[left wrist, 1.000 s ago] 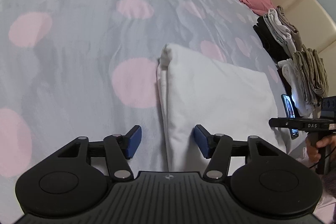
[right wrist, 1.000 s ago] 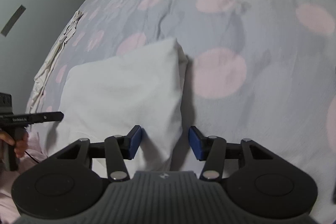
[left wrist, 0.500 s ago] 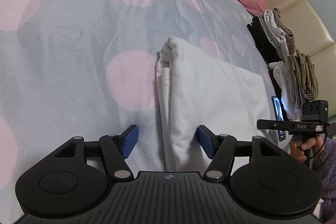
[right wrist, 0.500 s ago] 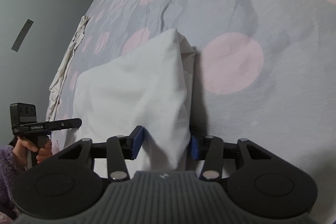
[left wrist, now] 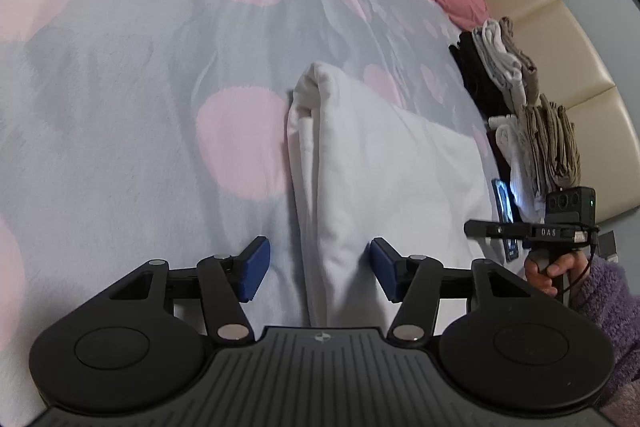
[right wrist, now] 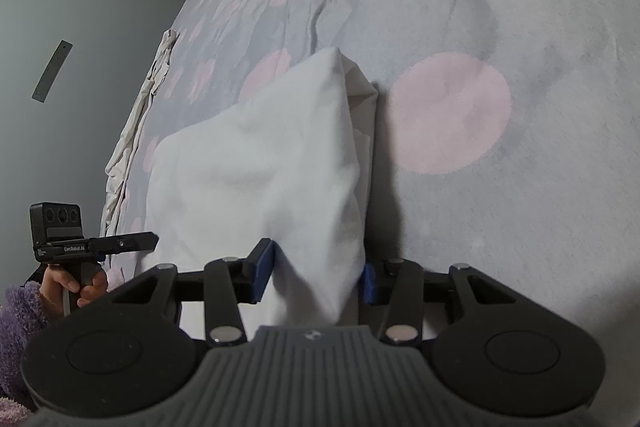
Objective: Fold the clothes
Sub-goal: 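Pinch the folded shirt edge with the left tool and lift it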
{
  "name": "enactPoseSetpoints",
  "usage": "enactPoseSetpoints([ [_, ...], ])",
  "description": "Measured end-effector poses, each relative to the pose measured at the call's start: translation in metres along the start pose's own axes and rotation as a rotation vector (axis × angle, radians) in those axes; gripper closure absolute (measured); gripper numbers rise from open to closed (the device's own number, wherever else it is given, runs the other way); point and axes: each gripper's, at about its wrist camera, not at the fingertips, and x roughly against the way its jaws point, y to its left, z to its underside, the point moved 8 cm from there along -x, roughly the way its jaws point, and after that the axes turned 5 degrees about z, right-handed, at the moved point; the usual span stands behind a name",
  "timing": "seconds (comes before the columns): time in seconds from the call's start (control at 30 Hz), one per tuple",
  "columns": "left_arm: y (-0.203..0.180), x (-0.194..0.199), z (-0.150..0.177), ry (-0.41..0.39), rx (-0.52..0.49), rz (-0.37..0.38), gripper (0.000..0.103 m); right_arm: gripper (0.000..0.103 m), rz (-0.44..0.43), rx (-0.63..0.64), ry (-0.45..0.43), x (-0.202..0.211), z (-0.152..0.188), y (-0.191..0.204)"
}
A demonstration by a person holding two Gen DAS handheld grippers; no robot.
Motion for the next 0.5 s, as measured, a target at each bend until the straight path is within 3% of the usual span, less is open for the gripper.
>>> enactPoseSetpoints([
  [0.13, 0.005, 0.006, 0.005, 0.019, 0.052, 0.003, 0.049, 0.057, 0.002, -0.002, 0.016, 0.003, 0.002, -0.001],
  [0.5, 0.003, -0.012, -0.001, 0.019, 0.037, 0.044, 0.043, 0.058, -0.031, -0.061, 0.023, -0.008, 0.002, -0.002],
])
